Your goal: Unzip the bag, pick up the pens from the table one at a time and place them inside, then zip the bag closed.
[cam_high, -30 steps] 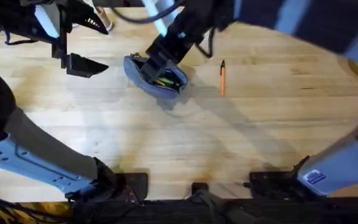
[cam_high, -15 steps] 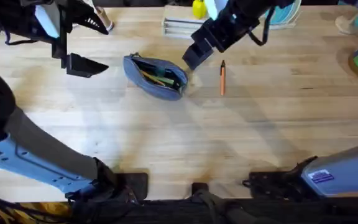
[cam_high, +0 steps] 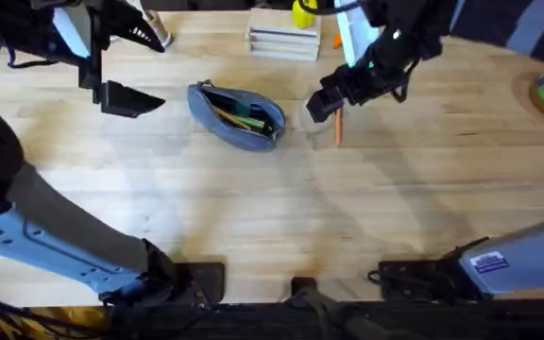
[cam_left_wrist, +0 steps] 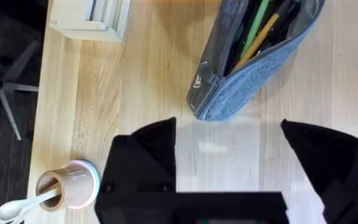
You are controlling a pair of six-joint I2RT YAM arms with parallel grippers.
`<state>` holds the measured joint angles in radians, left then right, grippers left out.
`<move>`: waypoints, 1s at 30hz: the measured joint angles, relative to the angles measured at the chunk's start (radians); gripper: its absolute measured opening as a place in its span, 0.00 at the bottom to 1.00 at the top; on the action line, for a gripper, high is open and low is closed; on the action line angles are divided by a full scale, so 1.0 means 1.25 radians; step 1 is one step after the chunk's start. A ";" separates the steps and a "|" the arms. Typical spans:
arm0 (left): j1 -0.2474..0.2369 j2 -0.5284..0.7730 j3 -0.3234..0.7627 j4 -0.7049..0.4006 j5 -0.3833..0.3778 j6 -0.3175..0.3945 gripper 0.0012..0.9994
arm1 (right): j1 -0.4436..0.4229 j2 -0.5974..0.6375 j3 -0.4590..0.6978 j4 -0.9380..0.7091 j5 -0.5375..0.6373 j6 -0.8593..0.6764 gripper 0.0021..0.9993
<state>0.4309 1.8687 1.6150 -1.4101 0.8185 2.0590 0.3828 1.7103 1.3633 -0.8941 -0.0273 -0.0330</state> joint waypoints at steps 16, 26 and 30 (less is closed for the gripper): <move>0.000 0.000 0.000 0.000 0.000 0.000 0.99 | 0.000 0.000 -0.225 0.310 0.111 0.384 1.00; 0.000 0.000 0.000 0.000 0.000 0.000 0.99 | -0.005 0.026 -0.226 0.303 0.170 0.428 0.44; 0.000 0.000 0.000 0.000 0.000 0.000 0.99 | -0.005 0.030 -0.221 0.303 0.177 0.433 0.07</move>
<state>0.4309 1.8687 1.6150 -1.4099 0.8185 2.0590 0.3771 1.7477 1.0872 -0.5154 0.1940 0.5083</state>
